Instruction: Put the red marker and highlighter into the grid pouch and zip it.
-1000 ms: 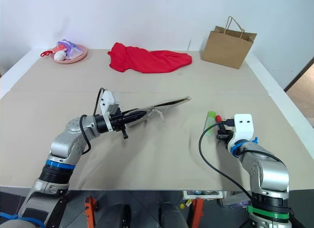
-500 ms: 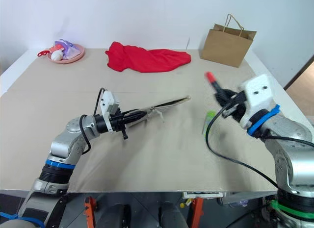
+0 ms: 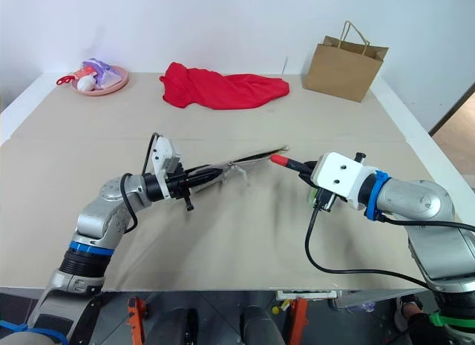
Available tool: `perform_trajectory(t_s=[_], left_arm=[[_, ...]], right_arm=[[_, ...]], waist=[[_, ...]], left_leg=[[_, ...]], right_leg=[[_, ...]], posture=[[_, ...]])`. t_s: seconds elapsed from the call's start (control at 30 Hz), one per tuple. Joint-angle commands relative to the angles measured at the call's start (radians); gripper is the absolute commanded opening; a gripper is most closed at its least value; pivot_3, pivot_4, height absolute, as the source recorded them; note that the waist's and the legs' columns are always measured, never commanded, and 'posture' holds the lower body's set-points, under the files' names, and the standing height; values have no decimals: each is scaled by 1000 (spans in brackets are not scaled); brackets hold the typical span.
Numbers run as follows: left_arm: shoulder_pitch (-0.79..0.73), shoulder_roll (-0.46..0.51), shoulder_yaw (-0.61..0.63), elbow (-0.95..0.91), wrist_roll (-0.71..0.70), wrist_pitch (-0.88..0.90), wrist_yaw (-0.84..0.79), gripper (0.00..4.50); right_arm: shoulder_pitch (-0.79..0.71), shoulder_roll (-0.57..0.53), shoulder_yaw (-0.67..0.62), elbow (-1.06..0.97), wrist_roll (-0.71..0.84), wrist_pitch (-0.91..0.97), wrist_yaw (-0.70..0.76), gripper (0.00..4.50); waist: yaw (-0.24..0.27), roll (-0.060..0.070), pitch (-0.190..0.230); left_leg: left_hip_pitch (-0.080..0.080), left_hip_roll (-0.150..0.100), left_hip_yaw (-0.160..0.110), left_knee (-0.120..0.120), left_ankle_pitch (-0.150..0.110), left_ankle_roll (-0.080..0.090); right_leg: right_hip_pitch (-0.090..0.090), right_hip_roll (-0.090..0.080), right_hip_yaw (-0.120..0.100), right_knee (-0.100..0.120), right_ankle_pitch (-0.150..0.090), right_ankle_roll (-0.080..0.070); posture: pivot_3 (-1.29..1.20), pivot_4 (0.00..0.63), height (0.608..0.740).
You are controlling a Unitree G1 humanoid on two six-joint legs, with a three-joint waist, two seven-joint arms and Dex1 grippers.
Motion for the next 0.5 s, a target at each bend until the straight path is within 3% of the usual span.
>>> perform_trajectory(t_s=[0.03,0.5], left_arm=[[-12,6,-1,-18,0,-18,-11,0],[0,26,-30,-10,34,-57,-53,0]], right_arm=[[-17,-2,-2,3,-20,-36,14,556],[-29,9,12,34,-54,-71,31,556]], waist=[[0,0,0],[0,0,0]], left_leg=[[0,0,0,0,0,0],[0,0,0,0,0,0]], right_leg=[[0,0,0,0,0,-1],[0,0,0,0,2,-3]], posture=[[0,150,740],[0,150,740]])
